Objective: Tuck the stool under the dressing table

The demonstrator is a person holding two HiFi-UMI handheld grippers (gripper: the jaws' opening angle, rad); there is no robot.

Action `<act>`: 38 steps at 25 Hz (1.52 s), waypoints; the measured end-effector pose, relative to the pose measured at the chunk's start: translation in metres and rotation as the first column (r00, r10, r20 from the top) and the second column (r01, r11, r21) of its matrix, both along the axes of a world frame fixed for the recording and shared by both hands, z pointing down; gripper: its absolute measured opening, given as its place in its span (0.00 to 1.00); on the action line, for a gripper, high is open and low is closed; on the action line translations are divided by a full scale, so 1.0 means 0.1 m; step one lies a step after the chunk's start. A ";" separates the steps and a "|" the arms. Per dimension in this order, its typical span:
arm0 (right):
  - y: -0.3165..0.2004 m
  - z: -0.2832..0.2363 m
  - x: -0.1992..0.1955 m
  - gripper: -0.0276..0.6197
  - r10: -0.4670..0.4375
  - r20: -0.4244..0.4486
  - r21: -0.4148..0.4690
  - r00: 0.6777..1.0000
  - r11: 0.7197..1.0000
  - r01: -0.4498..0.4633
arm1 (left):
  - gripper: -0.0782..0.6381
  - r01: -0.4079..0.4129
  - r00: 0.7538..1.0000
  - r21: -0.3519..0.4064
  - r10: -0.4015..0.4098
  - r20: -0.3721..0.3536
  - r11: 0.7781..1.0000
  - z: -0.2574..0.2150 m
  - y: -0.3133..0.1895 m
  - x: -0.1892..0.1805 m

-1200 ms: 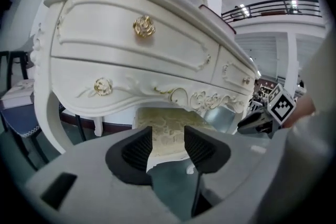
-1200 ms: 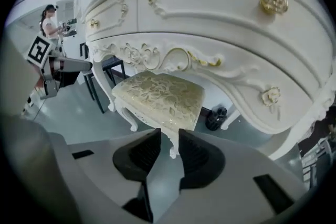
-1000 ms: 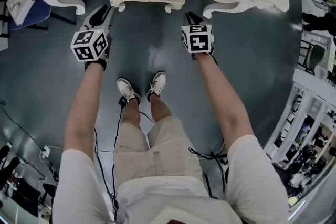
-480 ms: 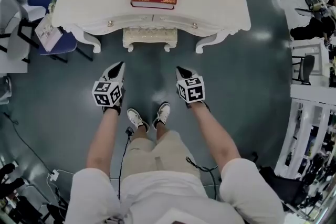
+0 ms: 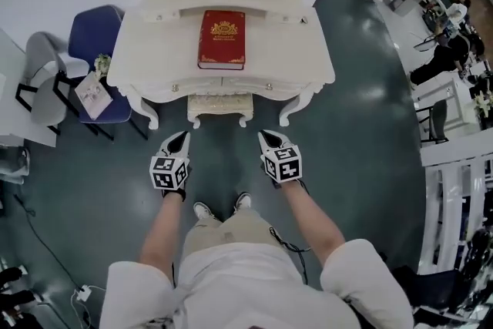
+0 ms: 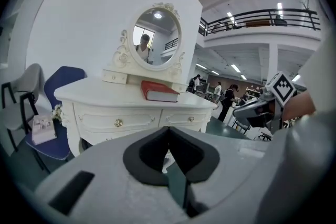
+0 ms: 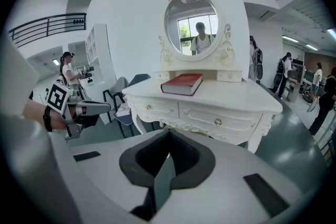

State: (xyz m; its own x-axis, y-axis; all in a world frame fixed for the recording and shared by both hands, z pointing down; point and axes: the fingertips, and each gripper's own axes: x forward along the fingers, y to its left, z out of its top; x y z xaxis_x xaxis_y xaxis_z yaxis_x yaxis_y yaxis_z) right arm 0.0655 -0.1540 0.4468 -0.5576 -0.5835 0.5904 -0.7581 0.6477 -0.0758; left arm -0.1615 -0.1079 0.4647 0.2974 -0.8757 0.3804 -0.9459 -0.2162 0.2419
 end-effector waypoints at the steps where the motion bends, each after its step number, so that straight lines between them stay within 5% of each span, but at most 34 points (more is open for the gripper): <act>1: 0.00 -0.13 -0.01 0.04 -0.004 0.005 0.026 1.000 1.000 0.003 | 0.13 0.000 1.000 0.019 0.000 0.004 1.000 -0.13 -0.02 -0.01; 6: 0.18 -0.59 -0.03 0.04 -0.035 0.004 0.130 0.999 0.991 0.035 | 0.13 -0.008 0.999 0.130 0.004 0.032 0.991 -0.83 -0.01 -0.04; 12: 0.19 -1.19 -0.09 0.04 -0.032 0.123 0.193 0.992 0.981 0.008 | 0.13 0.012 0.999 0.236 -0.021 0.038 0.972 -1.50 0.15 -0.15; 20: 0.22 -1.99 0.24 0.04 0.015 0.277 0.249 0.961 0.965 -0.087 | 0.13 0.140 0.990 0.379 -0.125 -0.064 0.915 -2.31 0.52 -0.53; 29: 0.35 -2.68 0.64 0.04 0.044 0.335 0.360 0.941 0.917 -0.171 | 0.13 0.050 0.993 0.479 -0.095 0.070 0.876 -2.82 0.73 -0.52; 38: 0.56 -2.82 1.16 0.04 0.134 0.317 0.399 0.939 0.879 -0.260 | 0.13 0.010 0.980 0.530 -0.115 0.165 0.848 -3.09 0.98 -0.44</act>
State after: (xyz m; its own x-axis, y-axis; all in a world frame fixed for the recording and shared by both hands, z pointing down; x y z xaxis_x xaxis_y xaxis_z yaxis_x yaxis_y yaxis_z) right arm 0.1814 -0.0975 0.1653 -0.5047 -0.8578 0.0977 -0.8633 0.5025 -0.0471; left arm -0.2058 -0.0104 0.1556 0.2062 -0.9735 -0.0985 -0.9774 -0.2001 -0.0690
